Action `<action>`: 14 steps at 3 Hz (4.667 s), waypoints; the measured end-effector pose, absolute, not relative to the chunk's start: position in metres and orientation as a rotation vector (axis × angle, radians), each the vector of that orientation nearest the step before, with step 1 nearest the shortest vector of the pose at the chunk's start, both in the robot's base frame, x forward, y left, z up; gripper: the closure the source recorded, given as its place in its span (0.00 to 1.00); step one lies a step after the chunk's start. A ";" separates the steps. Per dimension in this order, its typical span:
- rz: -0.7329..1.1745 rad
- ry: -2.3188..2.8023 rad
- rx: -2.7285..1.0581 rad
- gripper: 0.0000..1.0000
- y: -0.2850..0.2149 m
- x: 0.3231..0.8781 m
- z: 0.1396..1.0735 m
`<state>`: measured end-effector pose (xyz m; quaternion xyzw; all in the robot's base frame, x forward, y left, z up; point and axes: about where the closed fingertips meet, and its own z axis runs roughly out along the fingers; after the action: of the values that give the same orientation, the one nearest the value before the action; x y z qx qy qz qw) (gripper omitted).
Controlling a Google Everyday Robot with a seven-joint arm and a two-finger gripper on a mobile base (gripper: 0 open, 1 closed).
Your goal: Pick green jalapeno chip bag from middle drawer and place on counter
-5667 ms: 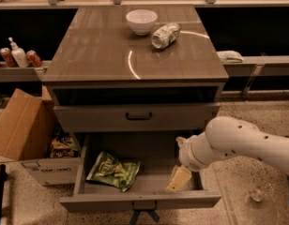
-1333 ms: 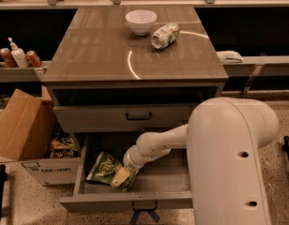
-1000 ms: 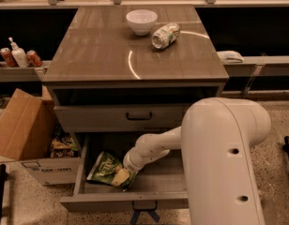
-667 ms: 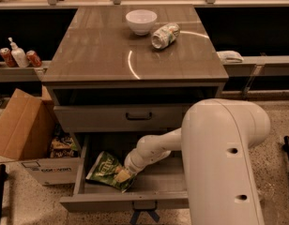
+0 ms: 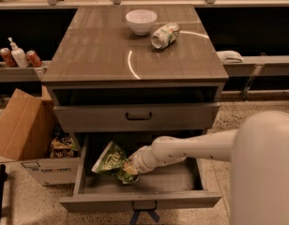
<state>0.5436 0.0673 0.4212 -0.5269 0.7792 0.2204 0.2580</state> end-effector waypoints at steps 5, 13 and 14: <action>0.504 1.772 -1.282 1.00 -0.056 0.516 0.600; 0.091 1.384 -1.107 1.00 -0.164 0.622 0.921; 0.088 1.373 -1.087 1.00 -0.160 0.653 0.945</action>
Offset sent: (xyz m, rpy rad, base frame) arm -0.0502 -0.1351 0.1752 0.1019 -0.2853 -0.0191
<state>0.6533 -0.1596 0.9448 -0.4766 0.6019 0.0387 0.6396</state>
